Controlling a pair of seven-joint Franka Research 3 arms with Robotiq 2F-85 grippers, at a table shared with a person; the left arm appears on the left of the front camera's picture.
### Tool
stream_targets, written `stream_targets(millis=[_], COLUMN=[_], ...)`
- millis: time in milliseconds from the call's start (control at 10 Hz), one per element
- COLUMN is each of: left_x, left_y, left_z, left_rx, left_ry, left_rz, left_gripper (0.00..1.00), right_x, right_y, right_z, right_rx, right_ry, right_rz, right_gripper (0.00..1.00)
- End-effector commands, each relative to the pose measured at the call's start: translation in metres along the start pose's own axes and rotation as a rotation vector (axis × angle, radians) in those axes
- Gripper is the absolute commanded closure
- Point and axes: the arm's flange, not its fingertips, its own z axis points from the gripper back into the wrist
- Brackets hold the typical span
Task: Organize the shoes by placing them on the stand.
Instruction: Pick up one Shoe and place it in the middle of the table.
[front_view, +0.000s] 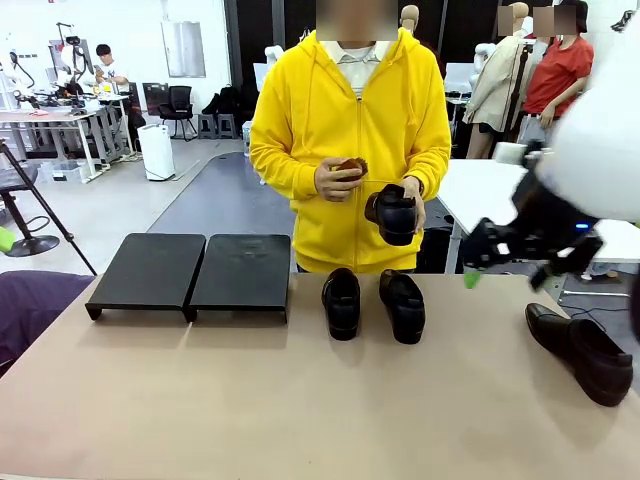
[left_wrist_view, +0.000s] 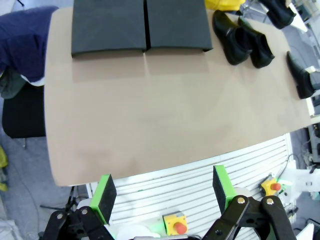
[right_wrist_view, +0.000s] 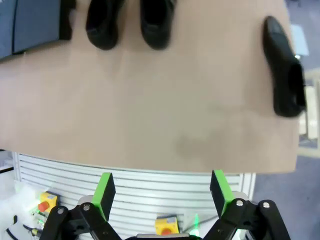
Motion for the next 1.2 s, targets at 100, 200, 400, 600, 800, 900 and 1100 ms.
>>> stream_targets(millis=[100, 200, 400, 600, 800, 900, 1100], left_x=[0.002, 0.002, 0.002, 0.002, 0.002, 0.002, 0.002], left_y=[0.001, 0.001, 0.001, 0.001, 0.001, 0.001, 0.001], left_z=[0.0, 0.0, 0.0, 0.0, 0.0, 0.0, 0.0], left_rx=[-0.01, -0.01, -0.01, -0.01, -0.01, -0.01, -0.01], left_ry=[-0.012, -0.012, -0.012, -0.012, -0.012, -0.012, -0.012], left_rz=[-0.004, -0.004, -0.004, -0.004, -0.004, -0.004, -0.004], left_gripper=[0.0, 0.0, 0.0, 0.0, 0.0, 0.0, 0.0], right_x=[0.018, 0.0, -0.046, -0.074, -0.079, -0.083, -0.092], right_y=[-0.009, -0.027, -0.075, -0.143, -0.222, -0.25, -0.271], right_z=[0.006, 0.026, 0.087, 0.139, 0.169, 0.176, 0.176], right_rx=[0.029, 0.023, -0.04, -0.036, 0.036, 0.08, 0.132], right_ry=[0.038, 0.075, 0.065, 0.087, 0.106, 0.082, 0.034], right_rz=[0.02, 0.013, -0.068, -0.186, -0.37, -0.438, -0.482], right_gripper=[0.0, 0.0, 0.0, 0.0, 0.0, 0.0, 0.0])
